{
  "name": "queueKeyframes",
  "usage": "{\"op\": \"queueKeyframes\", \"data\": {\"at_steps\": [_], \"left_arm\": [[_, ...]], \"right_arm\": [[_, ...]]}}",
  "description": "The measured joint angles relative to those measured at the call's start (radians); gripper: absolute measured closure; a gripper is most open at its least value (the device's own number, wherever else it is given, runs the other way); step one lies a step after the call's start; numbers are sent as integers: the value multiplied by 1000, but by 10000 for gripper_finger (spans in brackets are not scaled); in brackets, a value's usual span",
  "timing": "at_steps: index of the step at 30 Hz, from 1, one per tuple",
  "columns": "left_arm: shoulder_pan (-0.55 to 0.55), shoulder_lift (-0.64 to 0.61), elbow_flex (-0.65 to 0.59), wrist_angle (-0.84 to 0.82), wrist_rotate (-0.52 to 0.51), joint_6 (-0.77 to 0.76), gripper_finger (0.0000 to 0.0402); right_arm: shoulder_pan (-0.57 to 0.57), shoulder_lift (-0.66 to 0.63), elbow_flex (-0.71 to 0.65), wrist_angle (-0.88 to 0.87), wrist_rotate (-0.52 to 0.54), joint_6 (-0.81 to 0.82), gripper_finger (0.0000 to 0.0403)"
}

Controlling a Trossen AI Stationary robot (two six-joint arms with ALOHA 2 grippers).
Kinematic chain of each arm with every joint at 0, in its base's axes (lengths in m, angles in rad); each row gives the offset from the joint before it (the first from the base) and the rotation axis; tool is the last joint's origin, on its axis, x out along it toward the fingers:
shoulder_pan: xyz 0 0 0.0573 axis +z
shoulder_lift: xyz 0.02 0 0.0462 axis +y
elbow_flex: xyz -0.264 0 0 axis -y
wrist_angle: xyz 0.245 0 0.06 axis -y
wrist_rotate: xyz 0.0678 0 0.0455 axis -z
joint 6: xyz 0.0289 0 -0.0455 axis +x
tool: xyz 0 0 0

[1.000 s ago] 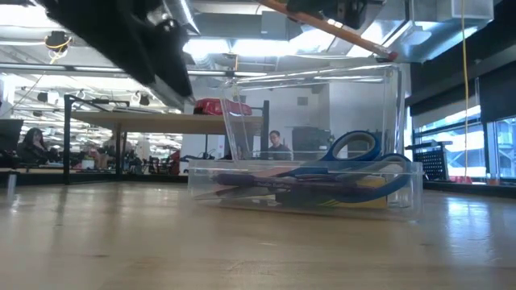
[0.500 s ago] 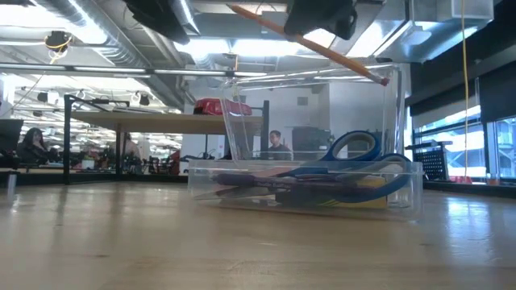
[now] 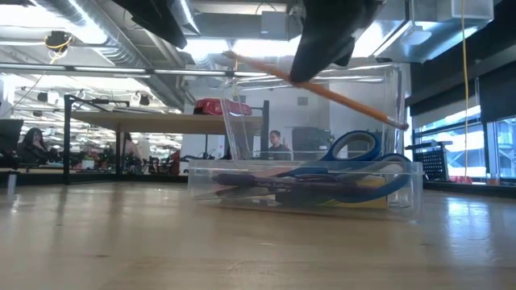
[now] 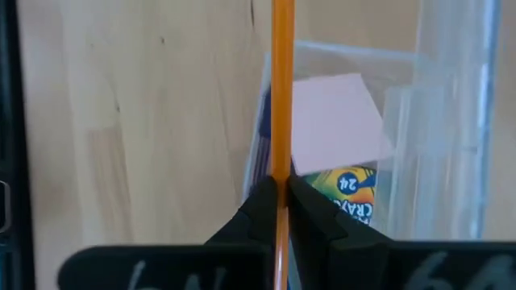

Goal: Pack school essentials
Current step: Put the bottom orange pencil into the transparent supply box

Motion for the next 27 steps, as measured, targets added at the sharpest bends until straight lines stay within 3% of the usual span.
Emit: {"op": "queueKeyframes", "data": {"at_steps": [27], "left_arm": [[0, 1, 0, 1, -1, 0, 8]], "right_arm": [[-46, 17, 0, -55, 1, -27, 377]]}}
